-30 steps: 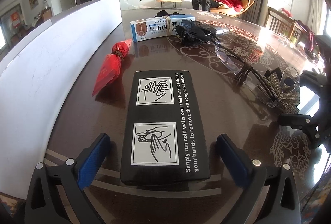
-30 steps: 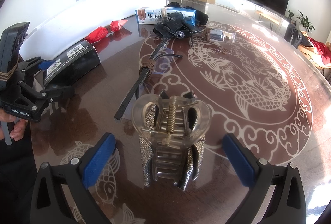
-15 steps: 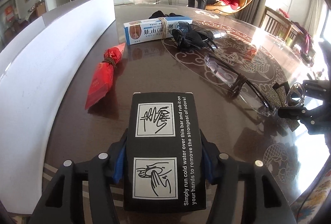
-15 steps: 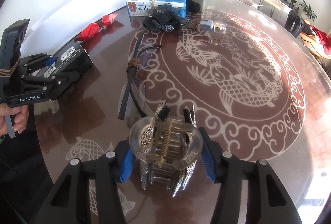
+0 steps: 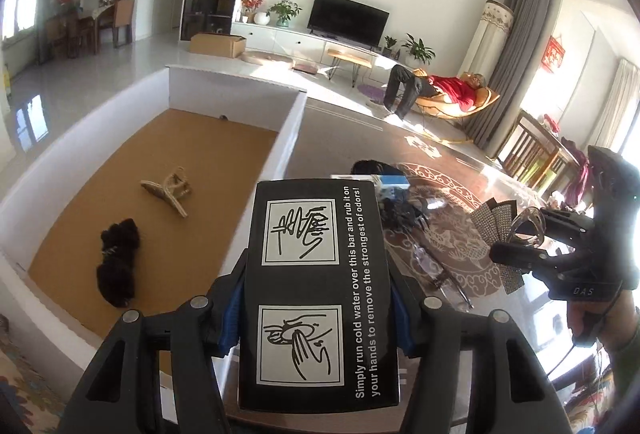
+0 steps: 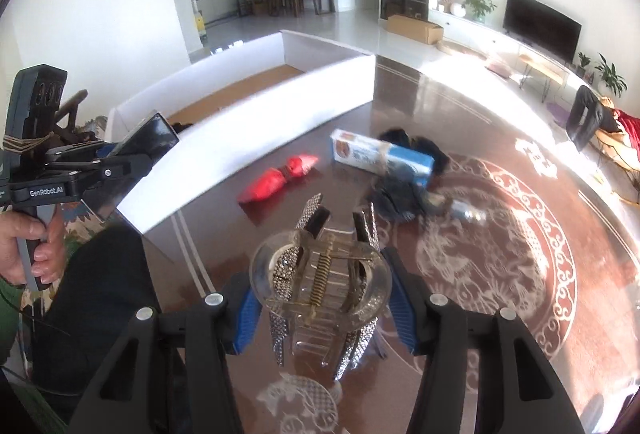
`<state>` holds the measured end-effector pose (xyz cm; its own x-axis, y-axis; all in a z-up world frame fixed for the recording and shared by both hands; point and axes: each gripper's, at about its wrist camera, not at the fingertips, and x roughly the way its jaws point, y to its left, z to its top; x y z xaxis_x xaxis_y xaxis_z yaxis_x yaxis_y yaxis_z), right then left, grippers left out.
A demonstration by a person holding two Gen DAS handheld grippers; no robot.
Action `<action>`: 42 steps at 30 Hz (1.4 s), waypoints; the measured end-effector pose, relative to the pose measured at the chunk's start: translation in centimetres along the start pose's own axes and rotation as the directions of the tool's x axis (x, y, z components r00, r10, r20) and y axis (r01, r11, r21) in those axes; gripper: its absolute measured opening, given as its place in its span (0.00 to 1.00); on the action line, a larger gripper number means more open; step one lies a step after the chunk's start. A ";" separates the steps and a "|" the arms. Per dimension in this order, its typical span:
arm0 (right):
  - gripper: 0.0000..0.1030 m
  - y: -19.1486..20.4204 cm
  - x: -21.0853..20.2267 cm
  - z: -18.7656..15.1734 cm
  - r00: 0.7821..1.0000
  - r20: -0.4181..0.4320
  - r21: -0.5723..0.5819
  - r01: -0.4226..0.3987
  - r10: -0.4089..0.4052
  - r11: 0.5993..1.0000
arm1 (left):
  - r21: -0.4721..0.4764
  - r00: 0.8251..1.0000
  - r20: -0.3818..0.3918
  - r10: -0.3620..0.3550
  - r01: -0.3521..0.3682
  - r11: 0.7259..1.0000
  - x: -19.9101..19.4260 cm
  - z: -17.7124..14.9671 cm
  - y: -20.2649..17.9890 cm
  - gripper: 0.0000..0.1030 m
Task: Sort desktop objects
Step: 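Carry box and claw clip into the cardboard bin and release both, then bring both tools back over the table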
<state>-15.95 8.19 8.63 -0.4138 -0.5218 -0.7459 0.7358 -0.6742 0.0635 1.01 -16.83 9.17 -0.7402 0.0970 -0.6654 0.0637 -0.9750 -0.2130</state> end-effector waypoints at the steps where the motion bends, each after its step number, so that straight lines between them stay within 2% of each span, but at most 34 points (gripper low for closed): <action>1: 0.54 1.7 0.7 2.1 0.999 0.025 -0.015 -0.039 0.039 0.999 | -0.008 0.999 0.001 0.050 -0.050 0.999 -0.1 1.1 1.9 0.56; 4: 0.54 7.1 3.4 7.9 0.984 0.081 -0.063 -0.151 0.156 0.987 | -0.068 0.986 -0.036 0.162 -0.164 0.984 0.7 3.4 8.2 0.56; 6: 0.54 10.8 5.8 11.0 0.975 0.095 -0.098 -0.193 0.202 0.976 | -0.089 0.965 -0.078 0.251 -0.257 0.962 1.7 4.1 12.0 0.56; 8: 0.54 14.0 8.7 13.2 0.969 0.076 -0.129 -0.222 0.233 0.966 | -0.104 0.945 -0.125 0.301 -0.315 0.944 2.8 3.9 15.1 0.56; 11: 0.54 17.9 13.5 14.8 0.973 0.021 -0.179 -0.222 0.230 0.958 | -0.144 0.933 -0.196 0.302 -0.332 0.932 4.5 3.0 18.3 0.56; 15: 0.56 20.7 19.0 14.5 0.974 -0.086 -0.209 -0.222 0.208 0.953 | -0.156 0.911 -0.259 0.319 -0.366 0.918 6.3 1.7 20.2 0.59; 16: 0.63 21.1 19.9 14.3 0.973 -0.117 -0.208 -0.220 0.199 0.953 | -0.165 0.911 -0.259 0.322 -0.370 0.914 6.4 1.6 20.2 0.63; 17: 0.67 21.2 20.5 14.2 0.973 -0.132 -0.206 -0.212 0.187 0.955 | -0.182 0.917 -0.242 0.317 -0.364 0.914 6.1 1.6 20.2 0.65; 19: 0.73 20.9 20.2 13.8 0.976 -0.112 -0.198 -0.207 0.188 0.958 | -0.209 0.929 -0.190 0.317 -0.354 0.912 5.1 1.6 19.9 0.78; 22: 0.83 19.5 17.9 13.1 0.980 -0.044 -0.179 -0.198 0.194 0.964 | -0.200 0.939 -0.116 0.325 -0.342 0.918 3.4 1.9 18.1 0.78; 25: 0.89 16.7 14.2 11.3 0.985 0.058 -0.161 -0.151 0.162 0.975 | -0.134 0.956 -0.044 0.288 -0.292 0.947 1.5 2.3 14.0 0.78; 27: 0.94 13.8 11.4 8.9 0.986 0.132 -0.140 -0.087 0.105 0.986 | -0.059 0.971 -0.001 0.238 -0.238 0.970 0.2 2.4 10.1 0.79; 29: 0.97 10.4 8.7 5.8 0.982 0.186 -0.110 0.002 0.019 0.994 | 0.011 0.987 0.020 0.158 -0.158 0.987 -0.6 2.0 5.9 0.82; 31: 0.98 6.8 6.6 2.5 0.976 0.200 -0.069 0.100 -0.084 0.993 | 0.072 0.998 0.019 0.067 -0.068 0.995 -0.7 1.1 1.8 0.95; 33: 0.98 2.7 5.4 -0.7 0.968 0.169 -0.020 0.189 -0.183 0.982 | 0.113 1.000 -0.021 -0.016 0.019 0.993 0.3 -0.3 -2.0 1.00; 34: 0.98 1.0 5.0 -2.6 0.965 0.137 0.006 0.226 -0.225 0.974 | 0.124 0.996 -0.065 -0.056 0.064 0.990 1.4 -1.3 -3.6 1.00; 36: 0.98 -2.2 4.6 -6.5 0.960 0.054 0.055 0.273 -0.276 0.960 | 0.127 0.979 -0.173 -0.105 0.128 0.984 4.5 -3.4 -6.6 1.00; 39: 0.98 -5.8 4.3 -11.4 0.957 -0.057 0.120 0.289 -0.284 0.950 | 0.162 0.957 -0.282 -0.062 0.111 0.981 9.4 -6.9 -10.2 1.00; 42: 0.98 -7.0 4.1 -14.5 0.956 -0.095 0.140 0.287 -0.276 0.948 | 0.183 0.954 -0.299 -0.012 0.069 0.981 12.6 -8.8 -12.2 1.00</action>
<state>-15.09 18.35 -4.49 -0.5478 -0.2633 -0.7941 0.5031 -0.8621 -0.0612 -3.21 -1.92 -2.96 -0.5065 0.1638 -0.8466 -0.1115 -0.9860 -0.1240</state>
